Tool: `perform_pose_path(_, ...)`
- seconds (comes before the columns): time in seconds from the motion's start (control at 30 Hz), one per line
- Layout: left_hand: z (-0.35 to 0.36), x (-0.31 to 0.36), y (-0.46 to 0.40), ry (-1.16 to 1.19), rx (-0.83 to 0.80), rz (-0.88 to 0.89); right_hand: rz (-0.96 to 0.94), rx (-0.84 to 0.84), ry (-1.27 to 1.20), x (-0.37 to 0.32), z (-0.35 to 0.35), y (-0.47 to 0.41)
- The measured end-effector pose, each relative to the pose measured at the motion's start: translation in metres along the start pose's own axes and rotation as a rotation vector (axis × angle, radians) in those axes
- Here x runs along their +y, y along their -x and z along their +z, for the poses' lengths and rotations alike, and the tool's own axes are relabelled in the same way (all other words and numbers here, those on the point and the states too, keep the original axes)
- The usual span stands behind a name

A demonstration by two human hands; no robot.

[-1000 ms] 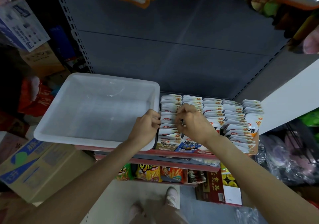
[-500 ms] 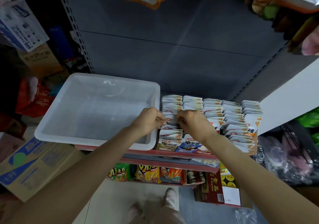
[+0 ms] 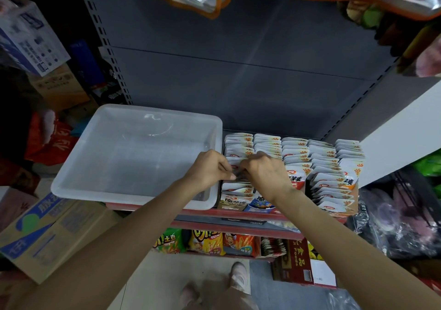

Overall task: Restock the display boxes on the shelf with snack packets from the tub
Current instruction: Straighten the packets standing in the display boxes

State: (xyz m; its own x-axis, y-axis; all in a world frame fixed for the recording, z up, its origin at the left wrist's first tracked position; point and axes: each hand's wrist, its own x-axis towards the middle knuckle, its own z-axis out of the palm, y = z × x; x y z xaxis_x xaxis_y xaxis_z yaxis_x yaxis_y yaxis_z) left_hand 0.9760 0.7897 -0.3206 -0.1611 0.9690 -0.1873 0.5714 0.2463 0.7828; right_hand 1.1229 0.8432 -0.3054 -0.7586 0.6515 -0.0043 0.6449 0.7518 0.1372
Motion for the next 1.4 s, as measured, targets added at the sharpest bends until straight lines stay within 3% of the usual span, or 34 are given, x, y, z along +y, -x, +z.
perform_pose_path(0.1,-0.001,-0.001,0.001,0.032,0.054,0.001,0.009,0.126,-0.056,0.005,0.000,0.003)
perform_pose_path(0.2,0.005,-0.005,0.002,0.022,0.042,-0.035,0.051,0.045,-0.084,0.006,0.008,0.003)
perform_pose_path(0.3,0.009,-0.009,0.001,0.060,0.097,-0.105,0.091,0.066,-0.136,0.006,0.010,0.004)
perform_pose_path(0.4,0.010,-0.016,0.003,0.131,0.103,-0.144,0.043,0.024,-0.163,0.004,0.008,0.002)
perform_pose_path(0.77,0.009,-0.019,0.017,0.030,0.112,0.067,-0.025,-0.050,-0.407,0.014,0.005,0.002)
perform_pose_path(0.9,0.009,-0.019,0.021,-0.090,0.083,0.177,0.041,-0.021,-0.451,0.018,0.004,-0.004)
perform_pose_path(1.17,-0.003,-0.025,0.024,-0.151,-0.026,0.216,0.027,0.001,-0.021,0.009,0.010,-0.029)
perform_pose_path(1.33,-0.004,-0.027,0.023,-0.190,-0.051,0.229,0.040,-0.049,0.064,-0.001,0.004,-0.030)
perform_pose_path(1.4,-0.004,-0.027,0.025,-0.186,-0.039,0.235,0.009,0.009,0.072,0.001,0.004,-0.029)
